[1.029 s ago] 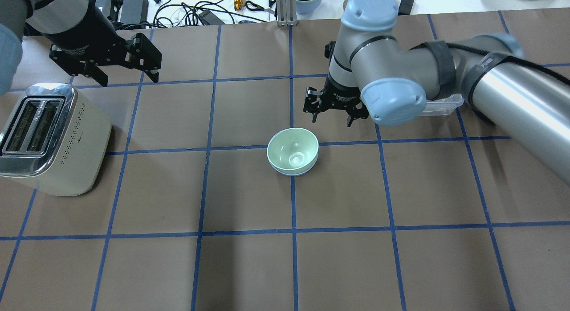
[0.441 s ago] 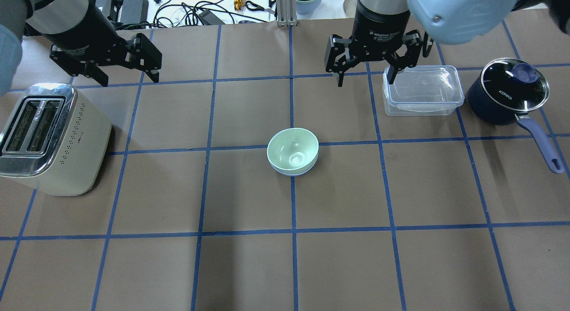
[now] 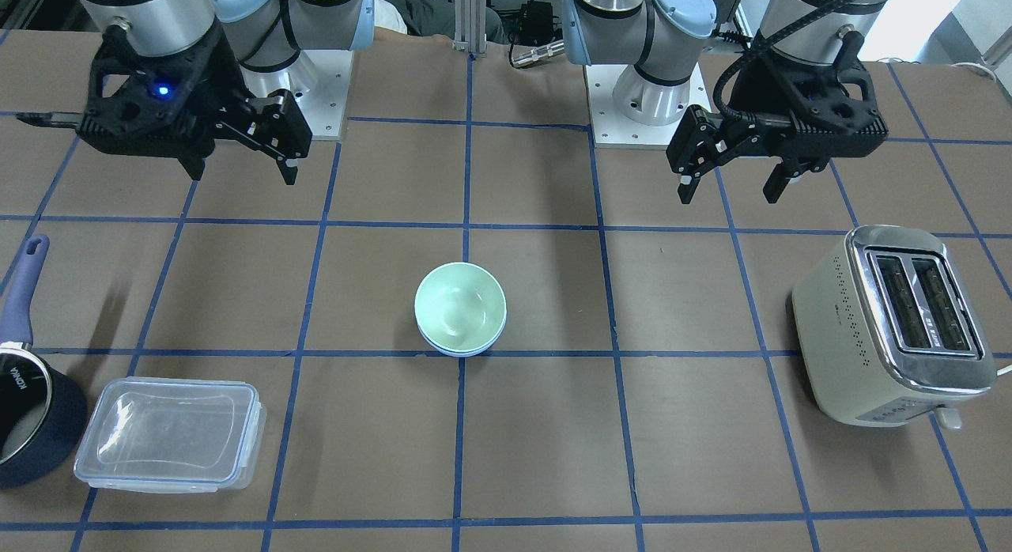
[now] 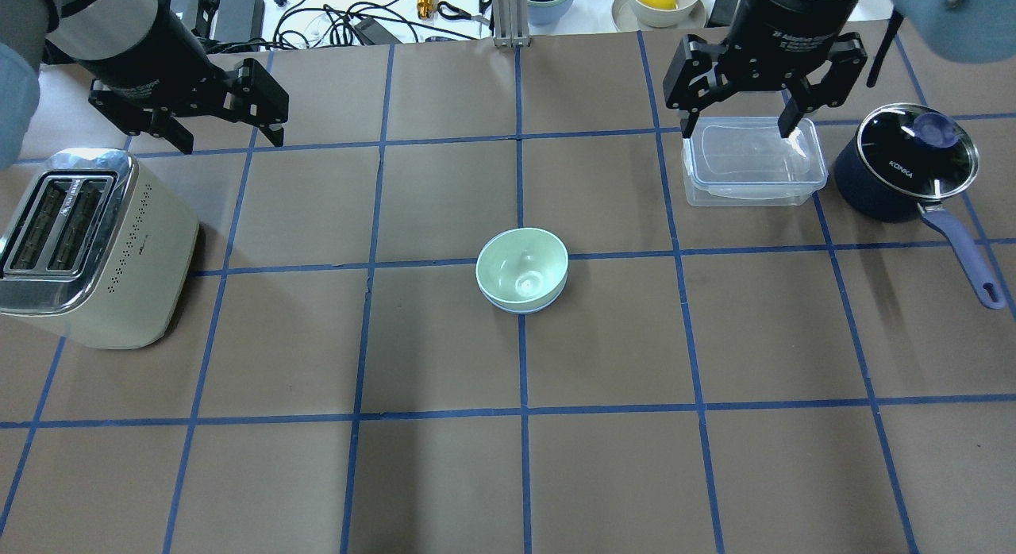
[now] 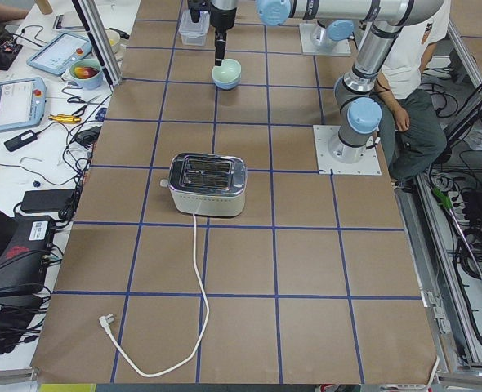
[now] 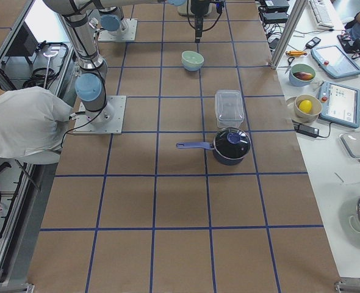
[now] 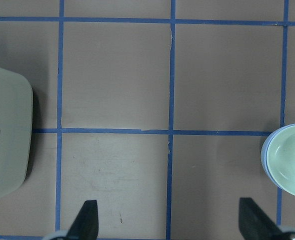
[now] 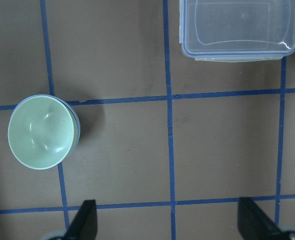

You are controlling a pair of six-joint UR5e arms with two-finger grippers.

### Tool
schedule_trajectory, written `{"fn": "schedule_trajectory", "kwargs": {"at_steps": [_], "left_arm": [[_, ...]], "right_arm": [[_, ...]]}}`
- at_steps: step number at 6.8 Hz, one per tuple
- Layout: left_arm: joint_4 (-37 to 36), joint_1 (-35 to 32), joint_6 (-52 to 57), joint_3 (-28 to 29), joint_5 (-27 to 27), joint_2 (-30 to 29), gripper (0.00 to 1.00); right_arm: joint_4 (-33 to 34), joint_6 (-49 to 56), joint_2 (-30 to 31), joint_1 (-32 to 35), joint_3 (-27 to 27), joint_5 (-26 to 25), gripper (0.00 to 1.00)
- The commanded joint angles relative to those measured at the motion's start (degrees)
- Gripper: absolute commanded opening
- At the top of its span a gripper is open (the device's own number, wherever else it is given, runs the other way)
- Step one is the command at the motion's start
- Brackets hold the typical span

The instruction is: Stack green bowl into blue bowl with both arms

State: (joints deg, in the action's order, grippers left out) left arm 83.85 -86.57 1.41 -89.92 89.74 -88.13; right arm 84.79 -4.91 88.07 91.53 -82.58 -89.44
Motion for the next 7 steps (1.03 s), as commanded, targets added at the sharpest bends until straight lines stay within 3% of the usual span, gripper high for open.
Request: {"fn": "schedule_trajectory", "kwargs": {"at_steps": [1, 2, 4, 7], "left_arm": [[0.00, 0.00, 0.00, -0.08, 0.09, -0.02, 1.00], [0.00, 0.00, -0.09, -0.08, 0.00, -0.02, 1.00], [0.00, 0.00, -0.09, -0.08, 0.00, -0.02, 1.00], [0.00, 0.00, -0.09, -0.17, 0.00, 0.06, 1.00]], "right_arm": [[3.77, 0.69, 4.71, -1.61, -6.93, 0.23, 0.98], [7.37, 0.61, 5.26, -1.53, -8.46, -0.29, 1.00], [0.51, 0.34, 4.74, -1.35, -4.55, -0.13, 1.00], [0.29, 0.26, 4.48, -1.18, -4.17, -0.12, 1.00]]}}
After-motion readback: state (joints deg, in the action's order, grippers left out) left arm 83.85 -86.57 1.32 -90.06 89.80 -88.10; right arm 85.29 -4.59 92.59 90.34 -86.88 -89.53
